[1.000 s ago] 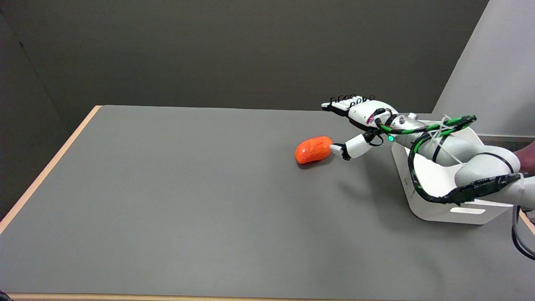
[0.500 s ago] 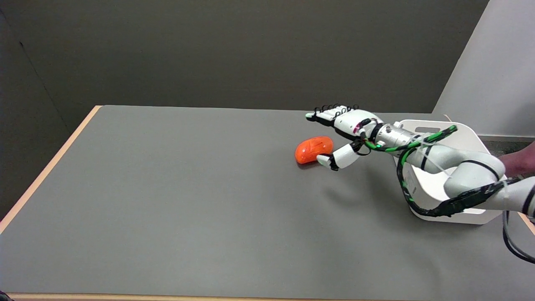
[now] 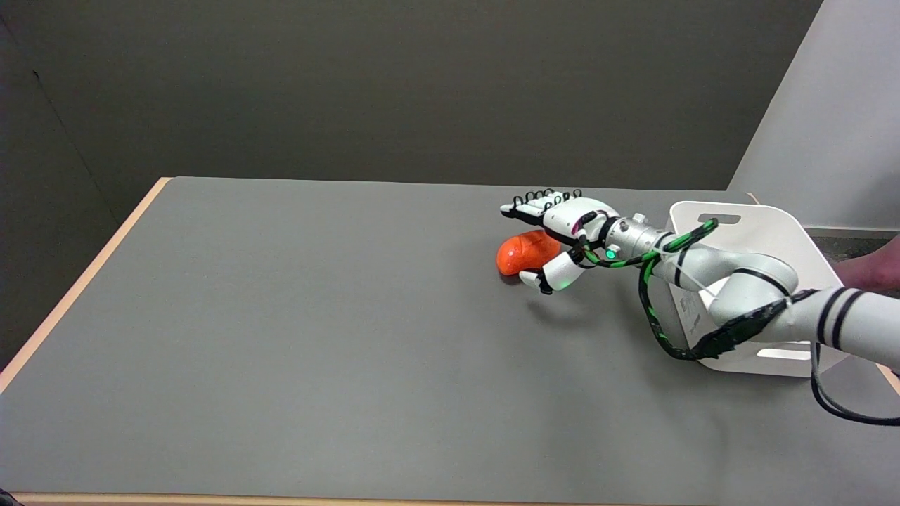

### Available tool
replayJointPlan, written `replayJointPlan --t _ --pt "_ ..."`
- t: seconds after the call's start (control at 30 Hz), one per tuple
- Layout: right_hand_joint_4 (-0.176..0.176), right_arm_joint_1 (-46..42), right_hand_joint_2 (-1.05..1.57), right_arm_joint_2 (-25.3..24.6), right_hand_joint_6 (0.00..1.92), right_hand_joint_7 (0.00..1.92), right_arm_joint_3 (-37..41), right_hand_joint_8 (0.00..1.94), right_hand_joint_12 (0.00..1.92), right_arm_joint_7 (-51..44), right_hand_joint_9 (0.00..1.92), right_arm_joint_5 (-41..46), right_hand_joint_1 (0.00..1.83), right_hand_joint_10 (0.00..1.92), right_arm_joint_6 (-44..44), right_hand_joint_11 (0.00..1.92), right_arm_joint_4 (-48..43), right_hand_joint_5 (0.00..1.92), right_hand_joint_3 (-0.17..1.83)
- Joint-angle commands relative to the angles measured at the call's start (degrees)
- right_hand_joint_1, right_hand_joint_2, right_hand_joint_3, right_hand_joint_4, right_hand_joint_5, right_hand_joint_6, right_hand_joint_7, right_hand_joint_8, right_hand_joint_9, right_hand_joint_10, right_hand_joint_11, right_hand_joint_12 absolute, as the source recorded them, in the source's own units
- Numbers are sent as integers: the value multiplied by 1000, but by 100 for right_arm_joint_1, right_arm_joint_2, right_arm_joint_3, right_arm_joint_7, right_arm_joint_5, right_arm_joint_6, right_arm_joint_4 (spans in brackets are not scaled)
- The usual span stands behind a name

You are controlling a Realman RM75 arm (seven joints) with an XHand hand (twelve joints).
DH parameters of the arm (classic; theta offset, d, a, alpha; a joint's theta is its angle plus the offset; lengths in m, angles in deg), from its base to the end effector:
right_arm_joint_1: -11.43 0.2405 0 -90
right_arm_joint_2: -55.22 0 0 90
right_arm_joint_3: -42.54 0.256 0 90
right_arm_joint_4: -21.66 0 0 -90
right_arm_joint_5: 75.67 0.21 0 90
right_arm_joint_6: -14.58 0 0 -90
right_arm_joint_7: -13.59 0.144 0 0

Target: Pick up mango.

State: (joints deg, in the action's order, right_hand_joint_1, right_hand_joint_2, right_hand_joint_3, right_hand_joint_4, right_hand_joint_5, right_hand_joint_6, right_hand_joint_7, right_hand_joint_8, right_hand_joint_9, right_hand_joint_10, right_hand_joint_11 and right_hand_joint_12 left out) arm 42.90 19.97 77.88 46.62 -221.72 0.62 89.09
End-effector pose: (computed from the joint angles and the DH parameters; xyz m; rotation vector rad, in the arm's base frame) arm -0.2518 -0.3992 0.3867 1.8256 -0.2118 -0.1901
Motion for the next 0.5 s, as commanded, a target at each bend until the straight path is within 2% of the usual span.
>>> replayJointPlan --t 0.03,0.3,0.37,0.5 --pt "39 1361 543 -883 149 57 -1465 198 985 350 61 -267 454 562 -722 8 -2072 33 963" --pt "37 1360 559 -958 152 75 -1508 213 978 350 69 -269 456 562 -759 8 -2208 56 974" --pt "38 1343 601 -958 269 132 -1508 256 1046 350 124 -275 517 559 -759 0 -2186 65 958" --pt "39 1296 643 -950 327 187 -1508 274 1071 350 174 -272 570 568 -727 12 -2147 108 921"
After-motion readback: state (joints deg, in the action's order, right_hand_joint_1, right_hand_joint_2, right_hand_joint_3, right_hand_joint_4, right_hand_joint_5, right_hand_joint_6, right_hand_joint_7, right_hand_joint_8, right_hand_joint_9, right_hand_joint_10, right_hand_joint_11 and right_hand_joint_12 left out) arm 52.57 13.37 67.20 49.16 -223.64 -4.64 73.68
